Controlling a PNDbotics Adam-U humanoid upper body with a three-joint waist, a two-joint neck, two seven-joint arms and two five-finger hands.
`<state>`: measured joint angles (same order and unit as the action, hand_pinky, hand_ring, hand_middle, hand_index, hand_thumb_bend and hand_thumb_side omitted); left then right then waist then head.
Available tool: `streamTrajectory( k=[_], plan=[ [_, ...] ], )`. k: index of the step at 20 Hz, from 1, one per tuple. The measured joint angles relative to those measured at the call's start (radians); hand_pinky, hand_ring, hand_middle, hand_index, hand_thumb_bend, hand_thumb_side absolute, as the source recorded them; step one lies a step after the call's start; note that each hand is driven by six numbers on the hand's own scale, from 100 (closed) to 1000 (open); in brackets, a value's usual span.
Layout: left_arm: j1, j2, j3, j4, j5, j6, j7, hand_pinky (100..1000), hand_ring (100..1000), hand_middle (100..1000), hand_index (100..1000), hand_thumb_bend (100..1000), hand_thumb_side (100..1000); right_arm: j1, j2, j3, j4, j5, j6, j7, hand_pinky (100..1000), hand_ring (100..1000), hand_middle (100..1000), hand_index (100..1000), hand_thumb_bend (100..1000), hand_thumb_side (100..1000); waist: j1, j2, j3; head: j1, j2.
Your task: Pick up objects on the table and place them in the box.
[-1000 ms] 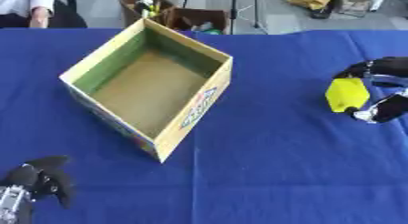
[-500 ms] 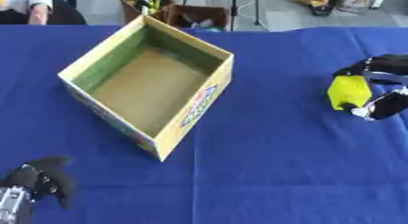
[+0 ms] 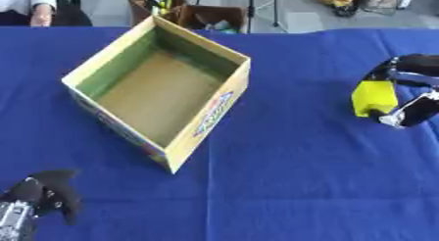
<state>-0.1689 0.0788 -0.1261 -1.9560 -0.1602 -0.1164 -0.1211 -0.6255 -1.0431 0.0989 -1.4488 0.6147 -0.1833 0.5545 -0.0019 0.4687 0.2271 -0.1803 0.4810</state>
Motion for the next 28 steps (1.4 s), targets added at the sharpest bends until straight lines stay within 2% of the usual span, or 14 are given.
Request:
streamTrajectory(
  k=[1, 4, 11, 15, 18, 23, 28],
  plan=[
    [0.0, 0.0, 0.0, 0.0, 0.0, 0.0, 0.0, 324, 436, 442, 724, 100, 1000, 0.0, 0.0, 0.0, 0.0, -0.002, 0.001, -0.009, 699, 640, 323, 443, 100, 242, 0.0, 0.0, -0.001, 0.0, 0.0],
    [0.0, 0.0, 0.0, 0.0, 0.0, 0.001, -0.001, 324, 437, 442, 725, 100, 1000, -0.006, 0.0, -0.003, -0.002, -0.016, 0.008, -0.045, 673, 578, 290, 395, 100, 246, -0.001, 0.0, -0.003, 0.0, 0.0],
    [0.0, 0.0, 0.0, 0.006, 0.0, 0.002, -0.002, 326, 438, 443, 725, 100, 1000, -0.009, 0.0, -0.018, -0.035, -0.068, 0.041, -0.12, 660, 547, 270, 356, 100, 239, -0.004, -0.011, -0.009, 0.002, 0.002],
    [0.0, 0.0, 0.0, 0.007, 0.001, 0.004, -0.004, 326, 438, 443, 725, 100, 1000, -0.026, 0.0, -0.03, -0.096, -0.105, 0.056, -0.156, 646, 542, 267, 345, 100, 208, -0.007, -0.021, -0.012, 0.003, 0.003],
    [0.0, 0.0, 0.0, 0.007, 0.005, 0.005, -0.005, 327, 439, 444, 725, 100, 1000, -0.044, -0.001, -0.031, -0.176, -0.114, 0.065, -0.178, 639, 542, 265, 348, 100, 192, -0.011, -0.032, -0.011, 0.003, 0.008],
    [0.0, 0.0, -0.001, 0.012, 0.012, 0.009, -0.009, 328, 439, 444, 725, 100, 1000, -0.116, 0.003, -0.006, -0.292, -0.124, 0.086, -0.176, 638, 539, 264, 344, 100, 181, -0.023, -0.043, -0.002, 0.002, 0.01],
    [0.0, 0.001, -0.005, 0.012, 0.019, 0.011, -0.011, 329, 440, 445, 725, 100, 1000, -0.228, 0.059, 0.033, -0.322, -0.147, 0.106, -0.15, 638, 531, 262, 343, 100, 162, -0.038, -0.05, 0.015, 0.0, 0.01]
  ],
)
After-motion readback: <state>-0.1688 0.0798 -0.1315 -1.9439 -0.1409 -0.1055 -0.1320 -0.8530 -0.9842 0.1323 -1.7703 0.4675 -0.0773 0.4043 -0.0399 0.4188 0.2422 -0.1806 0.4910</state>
